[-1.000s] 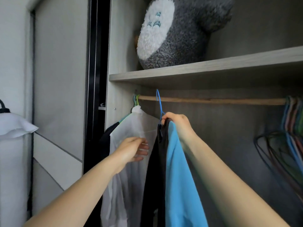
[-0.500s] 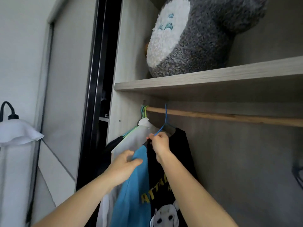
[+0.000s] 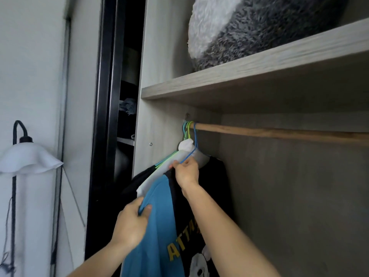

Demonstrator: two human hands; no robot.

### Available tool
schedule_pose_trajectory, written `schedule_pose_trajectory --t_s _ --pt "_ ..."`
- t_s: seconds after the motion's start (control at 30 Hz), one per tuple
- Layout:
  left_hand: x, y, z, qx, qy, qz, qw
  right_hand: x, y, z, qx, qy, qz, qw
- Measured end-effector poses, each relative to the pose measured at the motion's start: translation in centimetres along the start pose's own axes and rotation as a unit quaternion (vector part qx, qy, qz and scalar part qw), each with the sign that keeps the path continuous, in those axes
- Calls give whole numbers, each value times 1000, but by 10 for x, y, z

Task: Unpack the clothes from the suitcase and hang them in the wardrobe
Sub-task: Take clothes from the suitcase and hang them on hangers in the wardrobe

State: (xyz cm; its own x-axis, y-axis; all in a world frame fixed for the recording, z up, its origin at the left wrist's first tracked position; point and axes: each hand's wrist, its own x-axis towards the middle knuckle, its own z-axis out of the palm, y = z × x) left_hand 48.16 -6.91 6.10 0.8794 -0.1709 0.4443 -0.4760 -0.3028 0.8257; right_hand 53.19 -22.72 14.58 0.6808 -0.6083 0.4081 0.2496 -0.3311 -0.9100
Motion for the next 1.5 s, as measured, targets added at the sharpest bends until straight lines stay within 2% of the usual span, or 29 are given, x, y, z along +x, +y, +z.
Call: schedule_pose_trajectory --t_s 0.1,0.23,0.4,0.6,0.9,1.1,1.27,1.37,1.5 --pt "6 -8 -4 30 14 -4 999 5 3 7 -44 -16 -2 999" --pt "-4 -33 -5 87 -8 -47 995 4 15 3 -141 -58 -23 988" --pt "-21 -63 -7 102 -4 -90 991 -25 21 -17 -315 -58 -137 937" --pt "-81 -99 -5 92 11 -74 993 -122 65 -11 -374 -138 -218 891" --pt "-240 -183 -76 215 -54 -173 960 -315 150 24 -409 -331 -102 844" --pt "-369 -257 -158 264 -93 -275 920 -469 190 59 -427 -443 -32 788" --pt "-480 -328 -212 264 -91 -373 885 -598 234 68 -437 -534 41 722" --pt "-541 -366 -225 257 -101 -422 863 -660 266 67 -442 -581 84 679" --pt "-612 -413 -225 233 -99 -478 841 -722 312 72 -434 -606 143 651"
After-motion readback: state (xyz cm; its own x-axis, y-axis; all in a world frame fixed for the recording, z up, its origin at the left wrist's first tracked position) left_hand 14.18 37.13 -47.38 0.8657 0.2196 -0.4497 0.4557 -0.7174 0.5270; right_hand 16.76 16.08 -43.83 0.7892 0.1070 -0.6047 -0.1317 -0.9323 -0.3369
